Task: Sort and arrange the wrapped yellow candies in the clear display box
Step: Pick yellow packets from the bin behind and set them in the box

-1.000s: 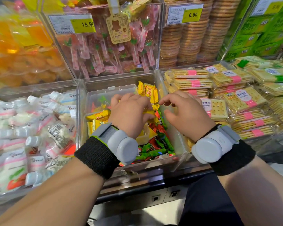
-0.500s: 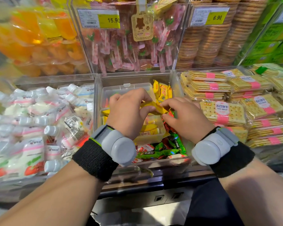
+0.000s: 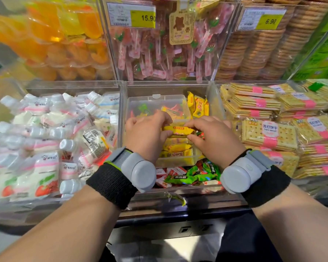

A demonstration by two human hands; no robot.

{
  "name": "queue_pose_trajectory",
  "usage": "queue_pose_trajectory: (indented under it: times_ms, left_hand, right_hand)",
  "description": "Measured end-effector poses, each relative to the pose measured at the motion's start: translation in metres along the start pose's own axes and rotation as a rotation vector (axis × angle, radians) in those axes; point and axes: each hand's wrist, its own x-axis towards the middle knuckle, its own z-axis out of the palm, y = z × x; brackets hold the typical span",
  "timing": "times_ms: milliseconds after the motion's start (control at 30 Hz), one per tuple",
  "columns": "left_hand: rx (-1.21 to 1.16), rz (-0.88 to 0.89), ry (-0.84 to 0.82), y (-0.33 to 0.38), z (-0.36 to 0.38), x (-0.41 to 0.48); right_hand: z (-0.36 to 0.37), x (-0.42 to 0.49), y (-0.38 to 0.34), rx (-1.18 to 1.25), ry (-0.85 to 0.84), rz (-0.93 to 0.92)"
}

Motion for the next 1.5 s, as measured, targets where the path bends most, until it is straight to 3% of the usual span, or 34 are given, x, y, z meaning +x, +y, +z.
queue_pose_trajectory:
  times_ms: [633, 933, 1233, 1500]
  left_hand:
    - [0.262, 0.133, 0.009, -0.008, 0.020, -0.003]
    - [0.279, 0.079, -0.112, -0.004, 0.018, 0.000]
    - [0.274, 0.153, 0.002, 0.022, 0.018, 0.007]
    - [0.288, 0.195, -0.078, 0.052, 0.031, 0.014]
  right_hand:
    - [0.017, 0.001, 0.007, -0.088, 0.041, -0.018]
    - [0.005, -0.003, 0.013, 0.043, 0.125, 0.039]
    - [-0.020, -0.007, 0.028, 0.175, 0.232, 0.116]
    - [-0.035, -0.018, 0.050, 0.208, 0.314, 0.146]
